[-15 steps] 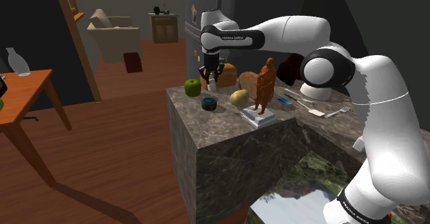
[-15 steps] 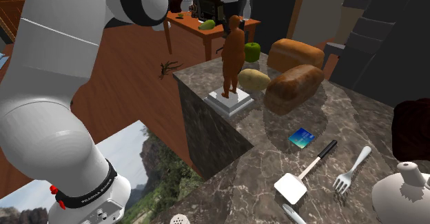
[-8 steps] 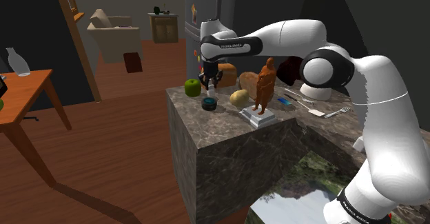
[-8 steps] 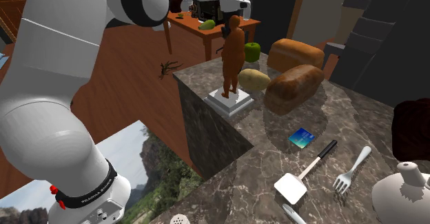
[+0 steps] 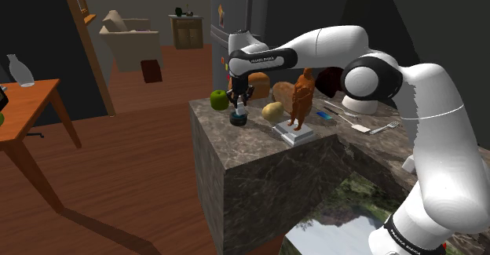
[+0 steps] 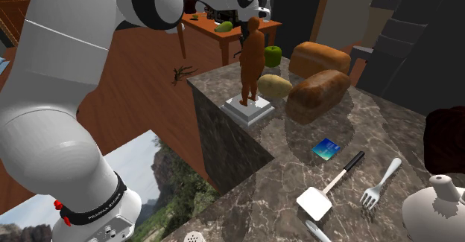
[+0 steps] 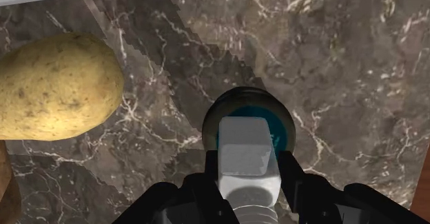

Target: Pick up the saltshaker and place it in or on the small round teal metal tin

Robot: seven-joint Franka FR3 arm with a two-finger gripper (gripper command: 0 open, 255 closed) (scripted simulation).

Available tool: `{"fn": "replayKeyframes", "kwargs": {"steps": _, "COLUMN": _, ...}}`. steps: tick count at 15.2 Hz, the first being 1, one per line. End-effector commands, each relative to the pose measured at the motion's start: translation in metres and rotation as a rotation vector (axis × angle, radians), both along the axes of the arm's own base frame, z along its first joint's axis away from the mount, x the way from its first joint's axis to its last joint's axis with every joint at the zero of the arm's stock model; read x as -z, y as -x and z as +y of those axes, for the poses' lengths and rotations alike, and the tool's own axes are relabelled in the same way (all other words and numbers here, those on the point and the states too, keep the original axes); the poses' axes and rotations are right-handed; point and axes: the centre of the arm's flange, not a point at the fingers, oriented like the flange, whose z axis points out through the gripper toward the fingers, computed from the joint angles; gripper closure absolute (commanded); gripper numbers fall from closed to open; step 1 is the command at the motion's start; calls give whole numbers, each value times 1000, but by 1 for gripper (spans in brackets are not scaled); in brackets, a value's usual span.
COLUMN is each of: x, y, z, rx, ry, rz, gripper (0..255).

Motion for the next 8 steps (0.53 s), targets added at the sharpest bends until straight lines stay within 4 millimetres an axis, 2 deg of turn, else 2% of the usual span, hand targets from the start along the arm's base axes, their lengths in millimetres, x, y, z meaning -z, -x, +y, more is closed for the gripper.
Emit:
{"fn": "replayKeyframes", "kwargs": {"steps": 1, "x": 1, "y": 0, "z": 0, "rx": 0, "ry": 0, "rz": 0, "gripper": 255}}
{"fn": "replayKeyframes", "kwargs": {"steps": 4, "x": 1, "y": 0, "z": 0, "rx": 0, "ry": 0, "rz": 0, "gripper": 255}}
{"fn": "replayKeyframes", "kwargs": {"steps": 5, "x": 1, "y": 0, "z": 0, "rx": 0, "ry": 0, "rz": 0, "gripper": 0}}
{"fn": "replayKeyframes", "kwargs": {"steps": 8, "x": 1, "y": 0, "z": 0, "rx": 0, "ry": 0, "rz": 0, "gripper": 0}}
